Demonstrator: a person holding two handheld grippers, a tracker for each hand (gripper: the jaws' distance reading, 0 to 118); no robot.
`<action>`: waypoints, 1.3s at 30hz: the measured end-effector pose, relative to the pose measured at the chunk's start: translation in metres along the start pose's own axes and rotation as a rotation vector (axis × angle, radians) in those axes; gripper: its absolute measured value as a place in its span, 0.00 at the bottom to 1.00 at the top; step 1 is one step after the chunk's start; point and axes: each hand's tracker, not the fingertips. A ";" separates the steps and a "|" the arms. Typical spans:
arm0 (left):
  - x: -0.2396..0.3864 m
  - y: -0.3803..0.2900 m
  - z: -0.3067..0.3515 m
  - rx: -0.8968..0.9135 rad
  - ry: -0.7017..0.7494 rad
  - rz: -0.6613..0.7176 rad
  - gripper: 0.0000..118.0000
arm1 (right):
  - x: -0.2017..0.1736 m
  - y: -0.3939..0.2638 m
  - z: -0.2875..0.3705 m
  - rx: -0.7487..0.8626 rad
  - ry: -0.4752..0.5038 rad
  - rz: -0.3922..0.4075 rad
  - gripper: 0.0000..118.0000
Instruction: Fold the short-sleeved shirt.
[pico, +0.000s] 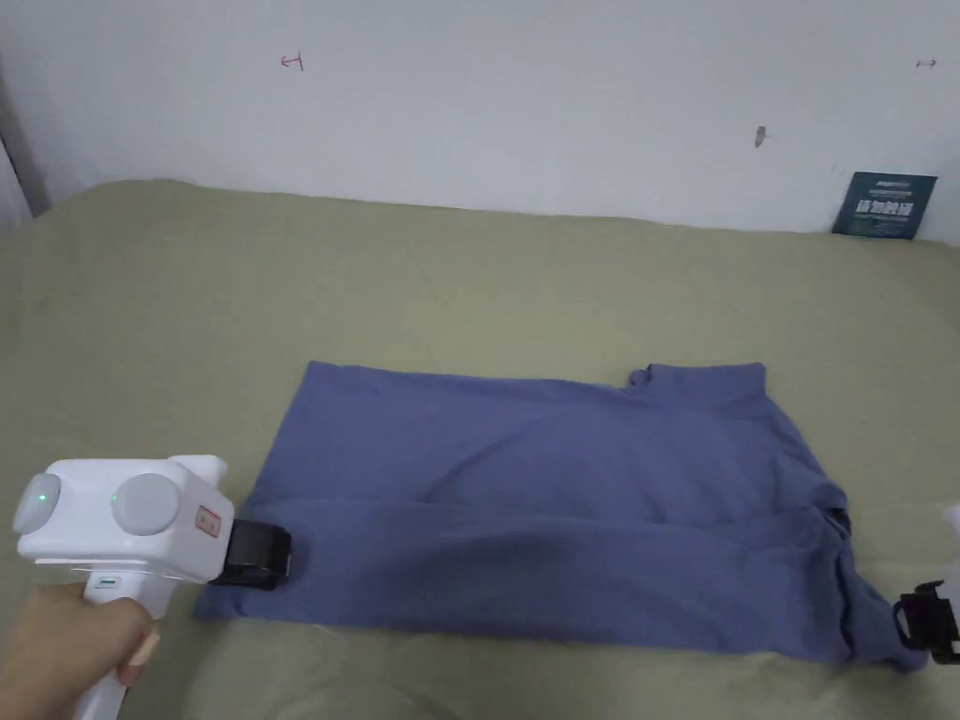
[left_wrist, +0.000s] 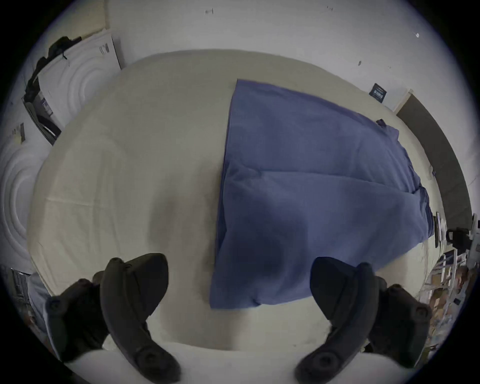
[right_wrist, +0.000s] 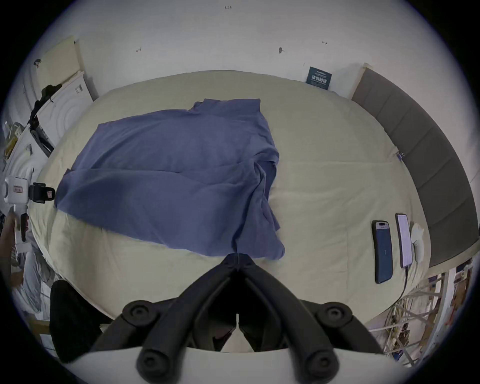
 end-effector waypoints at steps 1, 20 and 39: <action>0.003 -0.004 -0.001 -0.015 0.017 0.007 0.66 | 0.003 0.001 -0.002 -0.004 0.001 -0.009 0.00; -0.002 -0.014 0.002 -0.027 -0.042 0.004 0.04 | 0.046 0.023 -0.098 -0.196 0.144 -0.254 0.05; -0.026 -0.059 0.104 0.047 -0.148 -0.038 0.04 | 0.039 -0.026 0.022 -0.082 0.135 -0.092 0.05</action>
